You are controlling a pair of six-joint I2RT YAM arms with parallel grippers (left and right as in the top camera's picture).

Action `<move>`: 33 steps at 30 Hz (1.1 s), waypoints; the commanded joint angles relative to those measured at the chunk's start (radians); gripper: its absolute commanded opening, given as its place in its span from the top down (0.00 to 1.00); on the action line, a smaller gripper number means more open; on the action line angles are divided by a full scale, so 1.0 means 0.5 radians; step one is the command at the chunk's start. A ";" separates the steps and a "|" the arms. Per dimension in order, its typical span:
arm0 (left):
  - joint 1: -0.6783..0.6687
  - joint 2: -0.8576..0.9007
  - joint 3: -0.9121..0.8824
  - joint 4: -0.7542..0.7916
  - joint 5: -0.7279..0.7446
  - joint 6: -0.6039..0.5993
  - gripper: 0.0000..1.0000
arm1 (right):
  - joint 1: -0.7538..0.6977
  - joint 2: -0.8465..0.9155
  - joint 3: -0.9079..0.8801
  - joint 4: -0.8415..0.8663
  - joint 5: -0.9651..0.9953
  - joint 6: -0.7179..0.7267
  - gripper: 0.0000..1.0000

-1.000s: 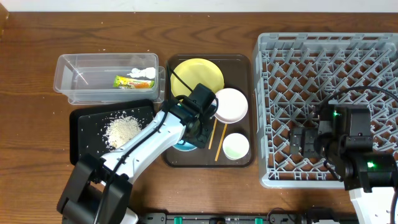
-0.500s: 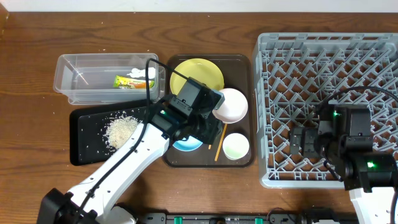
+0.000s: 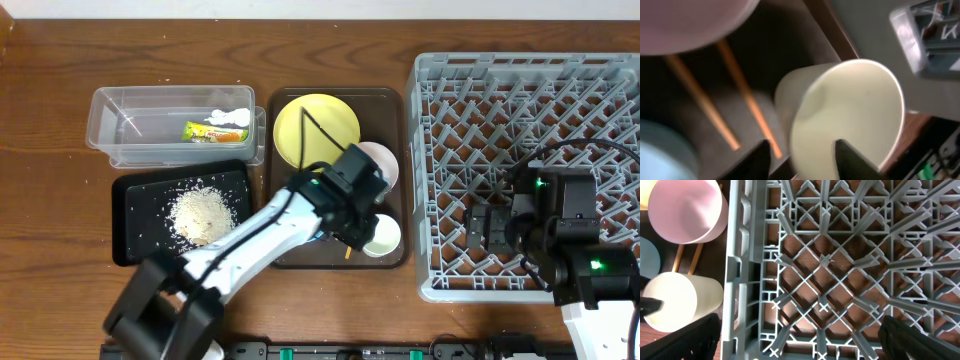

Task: Sort waste into correct bins and load items into the dishwasher rack
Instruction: 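Grasp the small white cup with the left gripper and lift it, then hand the white cup from the left gripper to the right gripper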

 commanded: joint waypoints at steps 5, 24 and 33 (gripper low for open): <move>-0.024 0.098 0.010 -0.006 -0.009 0.019 0.87 | -0.031 -0.001 0.038 -0.004 -0.015 0.011 0.01; 0.680 -0.598 0.024 -0.031 0.065 -0.288 0.94 | -0.032 -0.001 0.038 0.166 0.180 0.011 0.01; 1.318 -0.365 0.024 0.303 1.703 -0.452 0.94 | -0.027 0.069 0.029 0.318 -0.964 -0.378 0.01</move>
